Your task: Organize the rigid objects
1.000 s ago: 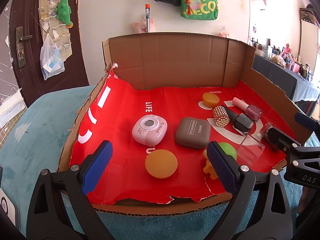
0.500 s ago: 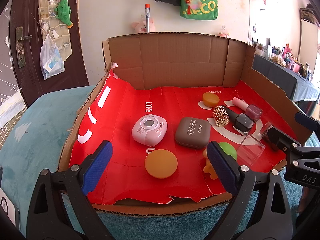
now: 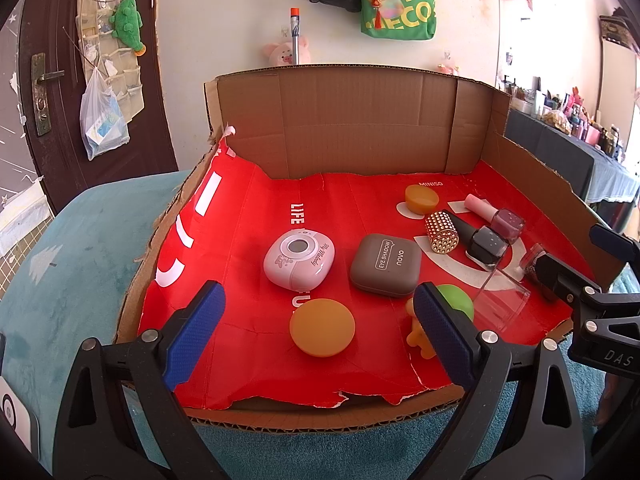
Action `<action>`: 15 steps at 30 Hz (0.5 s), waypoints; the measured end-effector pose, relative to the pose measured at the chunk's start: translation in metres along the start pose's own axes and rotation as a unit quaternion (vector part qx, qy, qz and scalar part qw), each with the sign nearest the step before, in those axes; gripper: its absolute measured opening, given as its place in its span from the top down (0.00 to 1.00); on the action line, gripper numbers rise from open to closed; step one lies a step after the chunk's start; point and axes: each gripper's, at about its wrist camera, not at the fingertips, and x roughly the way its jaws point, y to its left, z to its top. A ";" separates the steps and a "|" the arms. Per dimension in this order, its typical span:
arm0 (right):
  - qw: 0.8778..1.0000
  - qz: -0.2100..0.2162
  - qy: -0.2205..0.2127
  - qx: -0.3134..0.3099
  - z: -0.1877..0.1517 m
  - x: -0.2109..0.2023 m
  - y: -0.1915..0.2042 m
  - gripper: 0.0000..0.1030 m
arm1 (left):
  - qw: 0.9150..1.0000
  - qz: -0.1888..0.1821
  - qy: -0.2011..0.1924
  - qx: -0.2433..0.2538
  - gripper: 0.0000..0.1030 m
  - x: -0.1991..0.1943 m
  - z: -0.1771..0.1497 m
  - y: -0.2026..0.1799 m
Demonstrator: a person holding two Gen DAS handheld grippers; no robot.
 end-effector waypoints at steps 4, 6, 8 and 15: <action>1.000 0.000 0.000 0.000 0.000 0.000 0.000 0.00 | 1.000 0.000 0.000 0.000 0.07 0.000 0.000 0.000; 1.000 0.000 0.000 0.000 0.000 0.000 0.000 0.00 | 1.000 0.000 0.000 0.000 0.07 0.000 0.000 0.000; 1.000 -0.001 0.000 0.000 0.000 0.000 0.000 0.00 | 1.000 -0.001 0.001 0.001 0.07 0.001 -0.001 0.000; 1.000 -0.001 0.000 0.000 0.000 0.000 0.001 0.00 | 1.000 -0.005 0.002 0.001 0.07 0.003 -0.002 -0.001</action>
